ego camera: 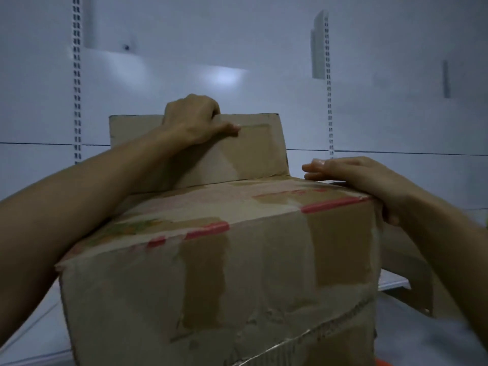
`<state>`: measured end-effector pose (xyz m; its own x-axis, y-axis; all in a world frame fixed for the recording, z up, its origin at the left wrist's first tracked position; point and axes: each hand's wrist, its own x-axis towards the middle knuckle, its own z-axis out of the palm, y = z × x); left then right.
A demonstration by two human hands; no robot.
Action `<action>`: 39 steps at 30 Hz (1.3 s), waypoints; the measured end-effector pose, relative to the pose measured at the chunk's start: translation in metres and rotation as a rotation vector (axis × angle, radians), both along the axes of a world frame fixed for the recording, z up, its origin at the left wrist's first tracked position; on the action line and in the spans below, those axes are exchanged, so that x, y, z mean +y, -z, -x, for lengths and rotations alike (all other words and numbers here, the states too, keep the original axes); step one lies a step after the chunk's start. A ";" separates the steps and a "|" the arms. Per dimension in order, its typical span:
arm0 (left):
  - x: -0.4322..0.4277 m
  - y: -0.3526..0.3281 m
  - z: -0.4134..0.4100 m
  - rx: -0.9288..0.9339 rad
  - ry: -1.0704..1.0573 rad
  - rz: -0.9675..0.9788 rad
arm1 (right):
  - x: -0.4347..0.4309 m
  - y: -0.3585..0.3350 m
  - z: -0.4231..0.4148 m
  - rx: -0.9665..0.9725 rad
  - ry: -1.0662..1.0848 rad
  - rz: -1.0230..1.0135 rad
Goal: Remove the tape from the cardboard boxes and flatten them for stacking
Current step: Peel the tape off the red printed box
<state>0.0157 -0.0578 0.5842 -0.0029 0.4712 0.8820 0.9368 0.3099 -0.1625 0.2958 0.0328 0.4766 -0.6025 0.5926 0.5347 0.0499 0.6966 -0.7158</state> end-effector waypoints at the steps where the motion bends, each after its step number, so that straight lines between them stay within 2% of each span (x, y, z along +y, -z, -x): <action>1: -0.006 -0.005 0.004 0.008 -0.013 -0.001 | 0.001 -0.005 0.005 0.018 -0.034 0.015; 4: -0.021 -0.022 0.019 0.016 -0.046 -0.017 | -0.001 -0.028 0.019 0.052 -0.127 0.066; 10: -0.055 -0.083 0.029 0.070 -0.069 -0.075 | -0.015 -0.079 0.029 0.167 -0.208 0.029; 17: -0.078 -0.120 0.010 0.269 -0.156 -0.194 | -0.023 -0.078 0.044 0.301 -0.181 -0.119; 20: -0.080 -0.121 0.005 0.326 -0.160 -0.279 | -0.019 -0.055 0.068 0.391 -0.190 -0.220; 24: -0.062 -0.083 0.016 0.303 -0.149 -0.269 | 0.001 0.004 0.119 0.221 0.109 -0.483; 29: -0.025 0.008 0.051 0.281 -0.148 -0.203 | 0.020 0.103 0.172 0.208 0.103 -0.417; 32: -0.008 0.050 0.079 0.339 -0.145 -0.218 | 0.021 0.153 0.194 0.178 0.054 -0.419; 33: -0.004 0.060 0.087 0.310 -0.184 -0.194 | 0.022 0.164 0.200 0.194 0.041 -0.418; 35: -0.002 0.089 0.105 0.165 -0.238 -0.007 | 0.026 0.173 0.210 0.231 0.055 -0.410; 37: -0.010 0.121 0.117 -0.059 -0.198 0.189 | 0.030 0.176 0.217 0.238 0.088 -0.403; 39: -0.027 0.149 0.115 -0.244 -0.096 0.257 | 0.035 0.181 0.225 0.231 0.096 -0.413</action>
<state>-0.0998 -0.0851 0.4356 -0.2532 0.6647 0.7029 0.9264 0.3760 -0.0219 0.0710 0.0674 0.2957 -0.3930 0.3492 0.8506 0.0000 0.9251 -0.3798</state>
